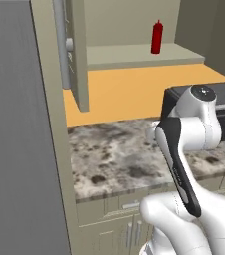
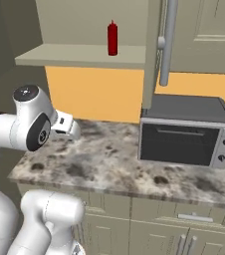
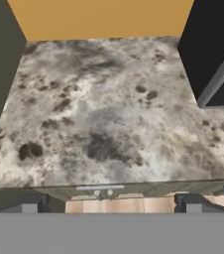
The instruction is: Take 2 condiments from the cabinet and move them on the counter near the stove.Make sure the condiments are lined up with each other, next to each other.
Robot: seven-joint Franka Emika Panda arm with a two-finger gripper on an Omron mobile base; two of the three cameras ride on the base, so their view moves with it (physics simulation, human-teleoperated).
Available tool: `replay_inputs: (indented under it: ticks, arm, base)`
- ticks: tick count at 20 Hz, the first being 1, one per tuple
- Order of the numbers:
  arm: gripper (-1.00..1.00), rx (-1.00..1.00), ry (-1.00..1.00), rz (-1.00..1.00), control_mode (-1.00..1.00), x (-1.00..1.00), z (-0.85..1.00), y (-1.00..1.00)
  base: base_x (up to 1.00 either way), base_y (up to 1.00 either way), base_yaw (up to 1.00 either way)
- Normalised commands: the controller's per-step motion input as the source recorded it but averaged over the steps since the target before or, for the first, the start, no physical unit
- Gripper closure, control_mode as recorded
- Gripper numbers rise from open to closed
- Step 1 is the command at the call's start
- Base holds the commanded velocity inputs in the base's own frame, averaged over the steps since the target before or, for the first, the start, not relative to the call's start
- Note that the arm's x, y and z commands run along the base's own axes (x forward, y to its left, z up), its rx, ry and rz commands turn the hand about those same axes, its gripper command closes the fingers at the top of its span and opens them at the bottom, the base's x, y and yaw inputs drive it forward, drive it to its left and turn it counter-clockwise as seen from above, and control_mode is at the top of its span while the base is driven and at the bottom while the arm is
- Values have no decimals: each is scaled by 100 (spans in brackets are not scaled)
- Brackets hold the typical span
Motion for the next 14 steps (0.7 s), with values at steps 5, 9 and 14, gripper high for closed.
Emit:
replay_inputs:
  ticks: [5,9,14]
  arm:
    - [-100,0,0,0,100,0,0,0]
    - [-100,0,0,0,100,0,0,0]
    - [-100,0,0,0,100,0,0,0]
  base:
    - [78,-1,0]
    - [71,0,0]
    - [25,0,0]
